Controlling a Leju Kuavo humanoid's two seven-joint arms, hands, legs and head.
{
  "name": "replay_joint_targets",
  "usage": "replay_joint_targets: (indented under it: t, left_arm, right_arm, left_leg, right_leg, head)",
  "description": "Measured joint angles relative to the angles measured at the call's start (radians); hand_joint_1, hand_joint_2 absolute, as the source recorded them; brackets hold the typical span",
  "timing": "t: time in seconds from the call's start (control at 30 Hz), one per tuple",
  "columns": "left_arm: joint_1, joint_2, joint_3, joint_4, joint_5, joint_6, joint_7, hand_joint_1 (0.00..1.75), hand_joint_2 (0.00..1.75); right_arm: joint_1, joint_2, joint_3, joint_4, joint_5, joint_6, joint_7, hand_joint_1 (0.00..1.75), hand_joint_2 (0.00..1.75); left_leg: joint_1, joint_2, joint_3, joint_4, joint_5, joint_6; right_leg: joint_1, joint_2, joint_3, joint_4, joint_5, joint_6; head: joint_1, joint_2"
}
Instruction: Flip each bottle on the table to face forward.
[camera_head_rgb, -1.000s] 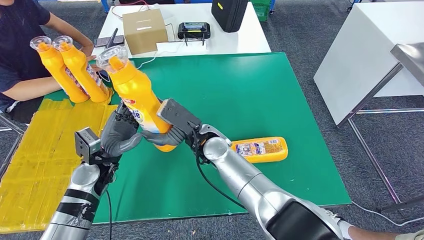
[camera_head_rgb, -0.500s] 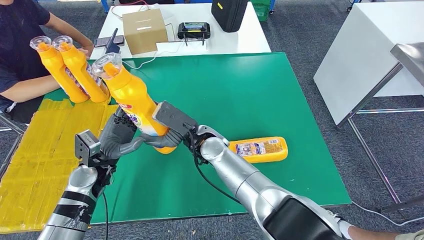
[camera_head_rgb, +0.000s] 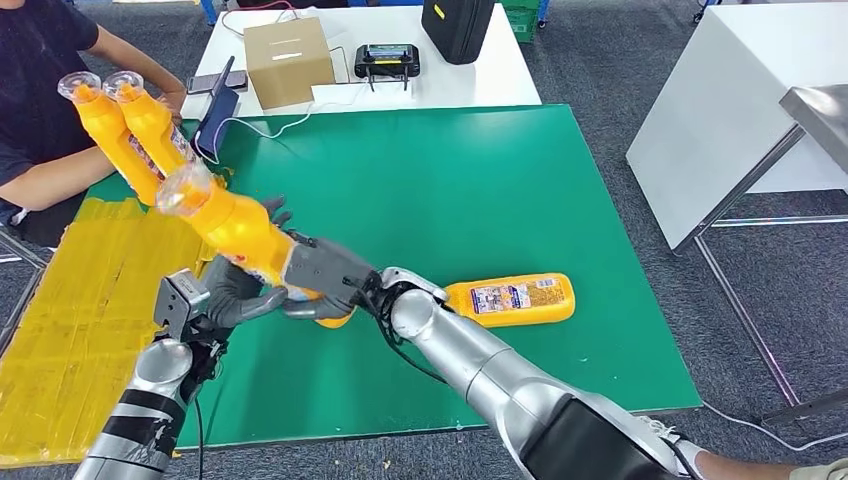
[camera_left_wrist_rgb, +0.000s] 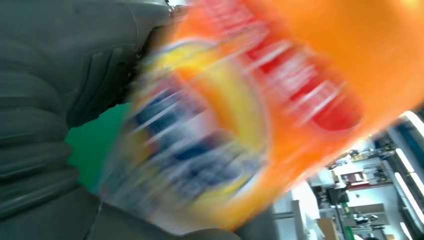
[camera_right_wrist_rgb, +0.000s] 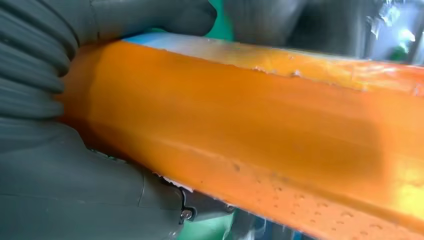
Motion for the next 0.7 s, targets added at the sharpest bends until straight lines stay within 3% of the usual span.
replay_joint_targets:
  t: [0.27, 0.7]
  left_arm:
    - [0.016, 0.017, 0.011, 0.019, -0.002, 0.003, -0.002, 0.0, 1.75]
    - [0.02, 0.017, 0.018, 0.031, 0.003, -0.003, -0.003, 0.0, 1.75]
  right_arm:
    - [0.009, 0.001, 0.074, 0.012, 0.009, 0.001, -0.004, 1.75, 1.75]
    - [0.008, -0.002, 0.103, 0.025, 0.008, 0.002, -0.004, 1.75, 1.75]
  left_leg:
    - [0.0, 0.0, 0.0, 0.0, 0.0, 0.0]
    - [0.0, 0.001, -0.001, 0.0, 0.0, 0.0]
  right_leg:
    - [0.0, 0.001, -0.001, 0.0, 0.0, 0.0]
    - [0.0, 0.001, -0.002, 0.0, 0.0, 0.0]
  head:
    - [0.001, 0.0]
    - [0.001, 0.0]
